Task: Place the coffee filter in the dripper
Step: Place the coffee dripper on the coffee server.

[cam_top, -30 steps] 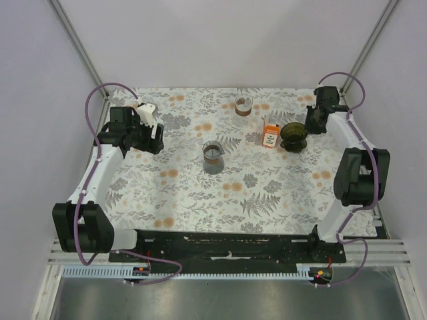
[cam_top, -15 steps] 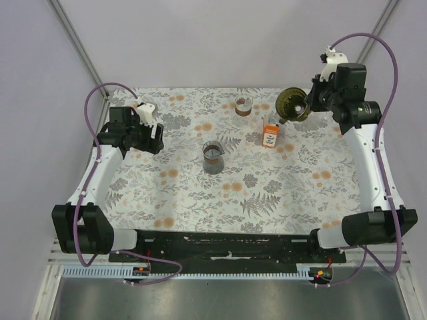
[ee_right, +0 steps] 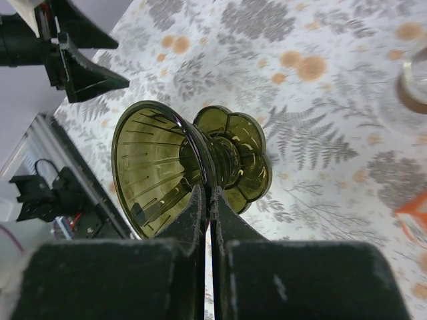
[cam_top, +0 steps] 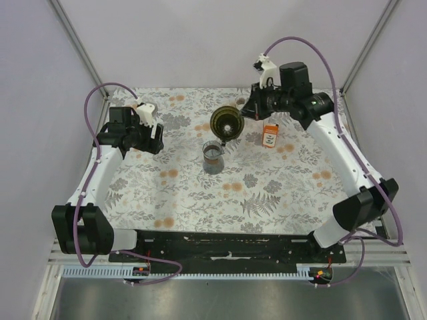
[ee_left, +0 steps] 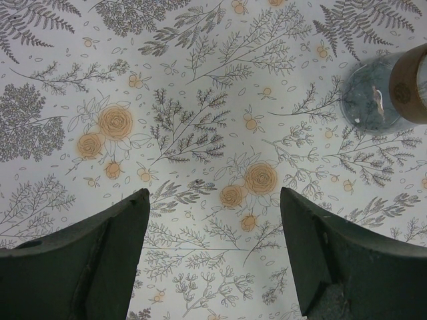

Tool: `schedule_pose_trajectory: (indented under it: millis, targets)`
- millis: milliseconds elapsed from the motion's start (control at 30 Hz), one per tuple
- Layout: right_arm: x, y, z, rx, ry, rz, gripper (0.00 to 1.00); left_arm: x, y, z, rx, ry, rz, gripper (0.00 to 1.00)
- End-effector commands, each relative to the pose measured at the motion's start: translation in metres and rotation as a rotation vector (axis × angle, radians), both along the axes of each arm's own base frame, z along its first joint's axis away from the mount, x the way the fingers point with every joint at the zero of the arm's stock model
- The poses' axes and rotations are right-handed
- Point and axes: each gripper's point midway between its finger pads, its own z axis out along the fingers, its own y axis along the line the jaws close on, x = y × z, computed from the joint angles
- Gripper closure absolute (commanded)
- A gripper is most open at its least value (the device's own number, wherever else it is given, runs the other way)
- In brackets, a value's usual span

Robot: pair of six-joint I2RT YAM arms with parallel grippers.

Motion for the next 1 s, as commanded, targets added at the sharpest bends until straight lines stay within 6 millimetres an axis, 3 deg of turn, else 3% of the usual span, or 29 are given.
schedule_pose_trajectory:
  millis: [0,200,500,800,967]
  targets:
    - [-0.003,0.046,0.0,0.087,0.058,0.145,1.0,-0.002,-0.002,0.015,0.006,-0.048,-0.036,0.16]
    - [0.001,0.07,-0.029,0.086,0.151,0.206,1.0,-0.002,0.0,0.012,0.013,-0.04,-0.034,0.16]
    - [0.012,0.078,-0.071,0.059,0.249,0.217,1.0,-0.001,0.002,0.009,0.021,-0.033,-0.027,0.16]
    - [0.025,0.077,-0.095,0.014,0.293,0.185,1.0,-0.001,0.003,0.009,0.026,-0.034,-0.023,0.16]
    - [0.03,0.074,-0.099,0.009,0.305,0.17,1.0,-0.001,0.002,0.01,0.026,-0.035,-0.025,0.16]
